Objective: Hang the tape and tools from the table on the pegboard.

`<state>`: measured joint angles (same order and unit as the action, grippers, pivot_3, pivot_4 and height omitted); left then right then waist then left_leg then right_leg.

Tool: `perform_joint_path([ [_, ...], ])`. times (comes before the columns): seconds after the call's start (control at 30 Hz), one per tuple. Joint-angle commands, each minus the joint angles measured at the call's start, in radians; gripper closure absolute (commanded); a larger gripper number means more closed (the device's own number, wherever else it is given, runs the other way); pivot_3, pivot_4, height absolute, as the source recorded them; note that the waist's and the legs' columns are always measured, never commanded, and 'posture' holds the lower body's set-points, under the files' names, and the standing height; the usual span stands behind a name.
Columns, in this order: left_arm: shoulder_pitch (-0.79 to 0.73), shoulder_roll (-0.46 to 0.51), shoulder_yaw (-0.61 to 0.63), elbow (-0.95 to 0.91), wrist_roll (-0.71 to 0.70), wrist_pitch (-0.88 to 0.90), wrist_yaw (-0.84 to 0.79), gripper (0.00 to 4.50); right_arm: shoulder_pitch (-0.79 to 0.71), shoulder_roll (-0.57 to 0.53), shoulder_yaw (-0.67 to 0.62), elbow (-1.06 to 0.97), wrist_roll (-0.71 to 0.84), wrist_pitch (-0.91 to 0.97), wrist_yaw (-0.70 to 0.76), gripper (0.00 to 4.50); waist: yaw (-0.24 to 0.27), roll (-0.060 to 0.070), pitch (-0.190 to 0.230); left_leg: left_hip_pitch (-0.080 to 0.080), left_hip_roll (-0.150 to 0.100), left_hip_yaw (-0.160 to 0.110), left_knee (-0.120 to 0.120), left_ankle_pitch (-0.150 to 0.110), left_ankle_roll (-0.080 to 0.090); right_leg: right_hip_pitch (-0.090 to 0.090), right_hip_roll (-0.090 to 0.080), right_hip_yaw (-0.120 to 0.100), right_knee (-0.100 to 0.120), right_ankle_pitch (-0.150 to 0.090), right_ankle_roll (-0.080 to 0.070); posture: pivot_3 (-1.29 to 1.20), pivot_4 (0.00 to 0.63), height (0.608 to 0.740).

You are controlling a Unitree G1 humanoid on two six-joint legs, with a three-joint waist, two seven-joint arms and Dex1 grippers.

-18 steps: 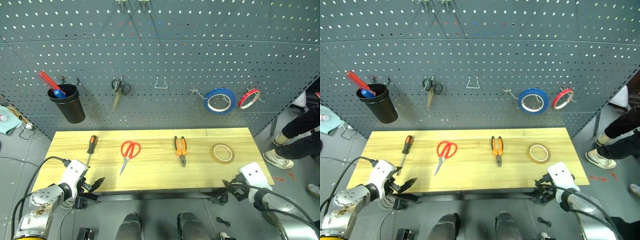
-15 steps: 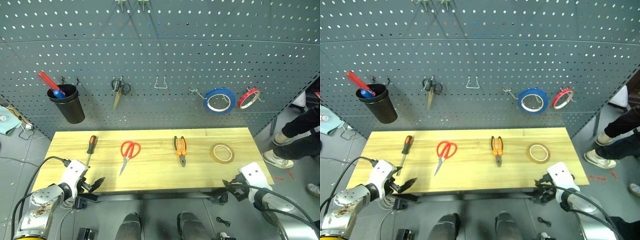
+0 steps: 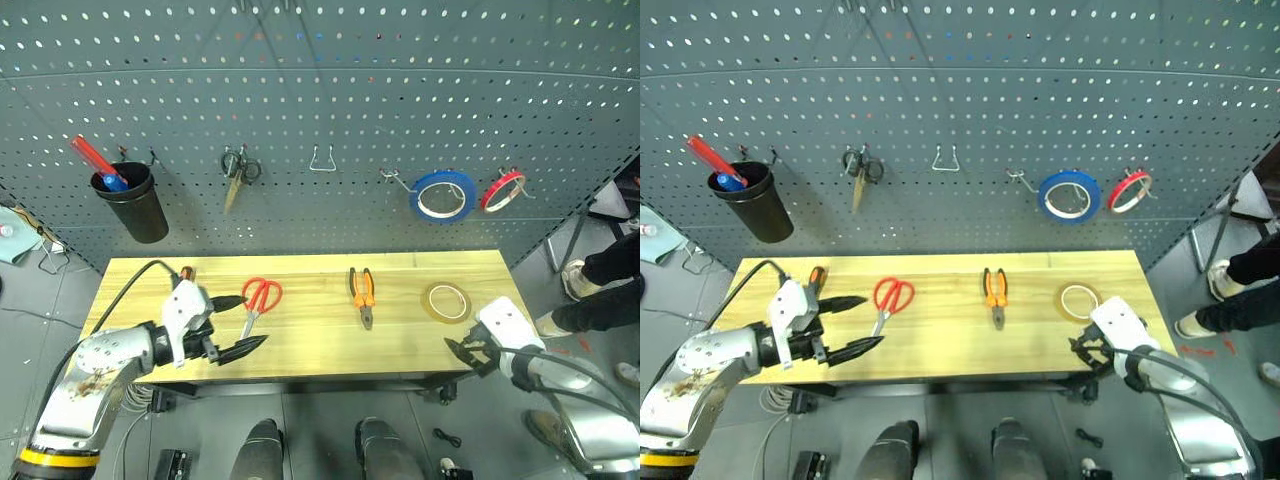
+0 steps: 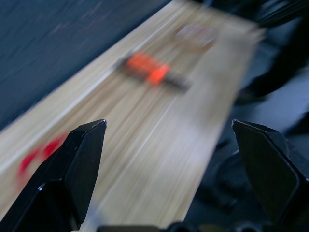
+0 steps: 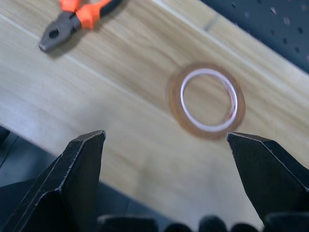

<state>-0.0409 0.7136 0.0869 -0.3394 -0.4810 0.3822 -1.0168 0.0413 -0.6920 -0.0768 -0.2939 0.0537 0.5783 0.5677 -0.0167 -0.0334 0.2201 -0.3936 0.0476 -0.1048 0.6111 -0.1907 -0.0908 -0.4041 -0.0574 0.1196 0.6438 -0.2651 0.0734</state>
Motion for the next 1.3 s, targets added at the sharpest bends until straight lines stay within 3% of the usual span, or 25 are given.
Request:
perform_joint_path([
  [0.03,-0.068,-0.001,-0.034,-0.067,-0.076,0.044,-0.038,0.04,-0.082,-0.017,0.042,0.049,-0.004,0.015,0.033,0.00,-0.003,-0.001,0.010,0.000,0.000,0.000,0.000,0.000,0.000,0.000,0.000,0.000,0.000,0.000,0.000,0.06,0.267,0.740],
  [0.23,-0.121,-0.007,-0.049,0.026,-0.064,0.009,-0.075,0.04,-0.224,0.012,0.148,0.216,-0.041,-0.002,0.047,0.00,-0.013,0.000,0.032,-0.003,0.000,0.000,0.000,-0.001,0.001,-0.002,0.000,0.000,0.000,0.000,0.001,0.05,0.291,0.740],
  [0.5,-0.131,-0.002,-0.032,-0.036,-0.148,0.076,-0.086,0.04,-0.374,0.071,0.211,0.449,-0.083,-0.037,0.031,0.00,-0.020,-0.001,0.086,-0.014,0.000,0.000,0.006,-0.001,0.002,-0.012,0.000,0.000,0.005,0.001,0.001,0.05,0.355,0.740],
  [0.67,-0.129,-0.016,-0.015,-0.045,-0.147,0.050,-0.066,0.04,-0.470,0.067,0.227,0.589,-0.113,-0.082,0.039,0.00,-0.023,0.001,0.110,-0.020,-0.001,-0.001,0.008,0.000,0.002,-0.019,0.000,0.001,0.007,0.006,-0.006,0.06,0.388,0.740],
  [0.9,-0.157,-0.036,-0.016,-0.028,-0.139,0.026,-0.044,0.04,-0.563,0.074,0.221,0.675,-0.120,-0.097,0.070,0.00,-0.024,0.001,0.141,-0.022,-0.001,-0.001,0.009,-0.001,0.002,-0.020,0.000,0.001,0.007,0.007,-0.006,0.07,0.406,0.740],
  [1.3,-0.147,-0.074,-0.005,-0.130,-0.153,-0.027,0.004,0.04,-0.716,0.144,0.132,1.004,-0.057,-0.085,0.054,0.00,-0.019,0.001,0.151,-0.025,-0.001,-0.001,0.015,-0.002,0.005,-0.020,0.000,0.001,0.007,0.008,-0.004,0.09,0.409,0.740],
])
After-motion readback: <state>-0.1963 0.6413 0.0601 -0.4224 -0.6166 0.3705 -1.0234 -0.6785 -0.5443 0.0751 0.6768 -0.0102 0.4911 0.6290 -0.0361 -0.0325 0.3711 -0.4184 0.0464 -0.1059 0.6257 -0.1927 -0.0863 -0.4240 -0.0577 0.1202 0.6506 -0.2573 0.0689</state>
